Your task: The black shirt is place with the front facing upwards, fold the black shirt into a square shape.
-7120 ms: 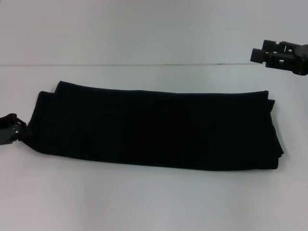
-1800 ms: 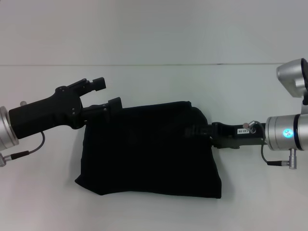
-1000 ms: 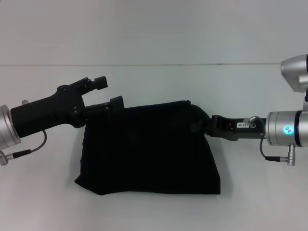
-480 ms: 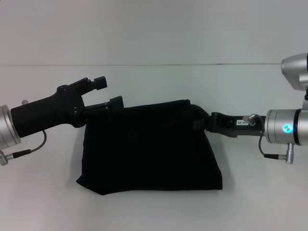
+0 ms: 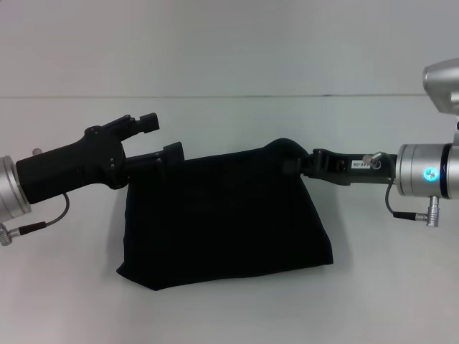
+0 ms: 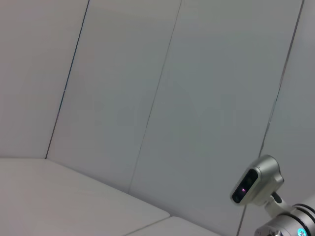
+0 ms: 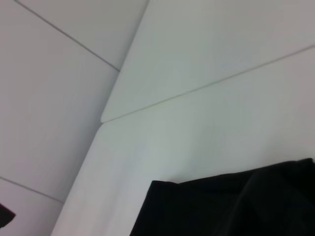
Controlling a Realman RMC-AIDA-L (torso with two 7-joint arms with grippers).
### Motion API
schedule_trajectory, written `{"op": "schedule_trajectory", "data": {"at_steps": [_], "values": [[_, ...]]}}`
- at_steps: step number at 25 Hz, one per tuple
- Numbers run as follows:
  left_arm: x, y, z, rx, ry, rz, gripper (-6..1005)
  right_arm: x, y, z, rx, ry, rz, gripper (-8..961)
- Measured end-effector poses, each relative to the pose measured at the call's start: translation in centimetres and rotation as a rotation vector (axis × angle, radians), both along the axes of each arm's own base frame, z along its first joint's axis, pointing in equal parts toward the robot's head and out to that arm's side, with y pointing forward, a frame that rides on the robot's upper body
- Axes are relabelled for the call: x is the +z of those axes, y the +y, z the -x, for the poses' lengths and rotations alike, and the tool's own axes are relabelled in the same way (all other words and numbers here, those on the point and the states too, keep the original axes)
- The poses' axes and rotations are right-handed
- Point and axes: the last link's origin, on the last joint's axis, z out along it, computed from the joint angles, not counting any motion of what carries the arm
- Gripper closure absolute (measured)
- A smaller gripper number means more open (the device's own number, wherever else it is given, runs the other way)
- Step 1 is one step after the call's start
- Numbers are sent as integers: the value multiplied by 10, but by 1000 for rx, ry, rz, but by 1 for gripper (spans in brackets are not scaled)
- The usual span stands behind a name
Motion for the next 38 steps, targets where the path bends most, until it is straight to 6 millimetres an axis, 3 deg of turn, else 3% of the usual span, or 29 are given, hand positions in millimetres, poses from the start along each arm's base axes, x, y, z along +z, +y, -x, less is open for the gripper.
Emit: {"op": "schedule_trajectory", "data": {"at_steps": [12,19,29,33,38], "values": [[-1,1,0,12,-2,-2,50,13,8,16,63,12,-12,919],[-3,0,0,13,-7,2,50,18,13,11,54,-18,-29,900],[-4,1,-1,20,-7,1,51,2,6,4,57,-85,3,861],[-2,6,2,60,-14,-16,50,12,8,-8,34,-106,-53,845],[3,10,5,100,-35,-47,51,42,18,-27,-14,-131,-167,622]]}}
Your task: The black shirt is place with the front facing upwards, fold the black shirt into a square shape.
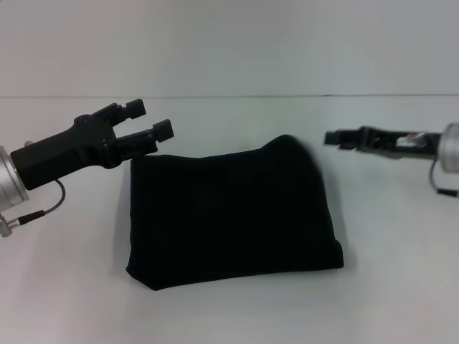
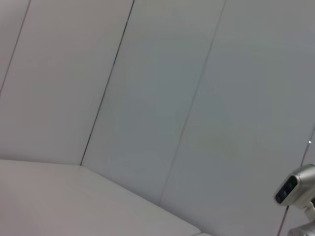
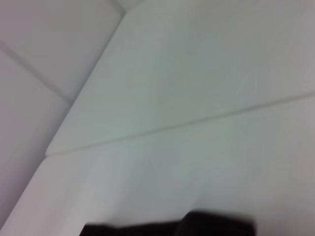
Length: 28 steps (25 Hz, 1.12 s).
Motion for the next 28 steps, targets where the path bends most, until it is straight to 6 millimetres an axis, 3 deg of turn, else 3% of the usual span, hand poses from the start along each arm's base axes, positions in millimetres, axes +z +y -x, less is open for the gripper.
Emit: {"op": "schedule_trajectory", "data": {"at_steps": [3,9,12,17,22,28], "values": [[1,0,0,5,-5,-4,51,20,4,-4,0,6,-24,514],[3,0,3,23,-18,-10,50,21,0,14,64,57,64,333],[4,-2,4,28,-26,-15,51,13,-3,27,101,72,123,259],[8,-5,9,48,-44,-34,50,-21,-7,41,179,-3,173,137],[13,-9,17,73,-53,-52,50,-60,-12,51,270,-129,203,287],[15,-17,23,78,-62,-47,51,-76,-11,54,301,-211,209,617]]}}
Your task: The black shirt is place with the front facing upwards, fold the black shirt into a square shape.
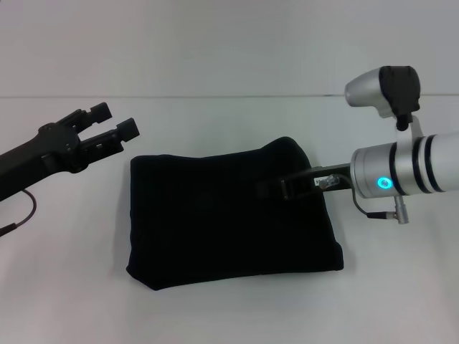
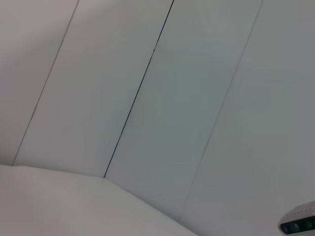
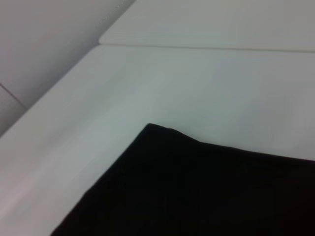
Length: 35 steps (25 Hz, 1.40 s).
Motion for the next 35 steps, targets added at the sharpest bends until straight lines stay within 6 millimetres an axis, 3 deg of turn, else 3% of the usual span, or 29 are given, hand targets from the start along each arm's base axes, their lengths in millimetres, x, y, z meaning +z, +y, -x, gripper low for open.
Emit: {"op": "schedule_trajectory", "data": {"at_steps": [2,13,25,35], "values": [[0,-1,1,1,-2,-1,51,-2,1,-2,2,-21,-12,776],[-2,0,0,5,1,1,51,-14,5,-5,105,-132,-59,954],[-2,0,2,13,1,-6,50,-10,-11,14,272,24,8,945],[-4,0,5,30,19,-3,50,-22,-22,1,273,-58,74,937]]}}
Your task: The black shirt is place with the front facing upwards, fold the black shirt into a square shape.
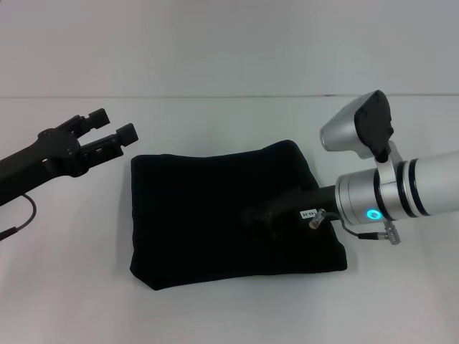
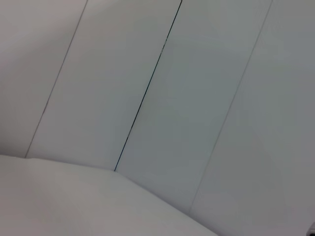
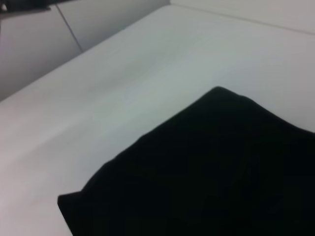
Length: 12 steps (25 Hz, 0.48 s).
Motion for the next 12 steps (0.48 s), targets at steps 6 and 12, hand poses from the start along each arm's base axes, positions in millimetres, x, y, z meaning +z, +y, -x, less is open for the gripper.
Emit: {"op": "schedule_trajectory", "data": {"at_steps": [6,12], "values": [[-3,2,-2,-3,9,9,50,-4,0,-6,15,-52,-11,923],[-4,3,-2,1,11,14,50,-6,0,-2,49,-70,-7,910]]}}
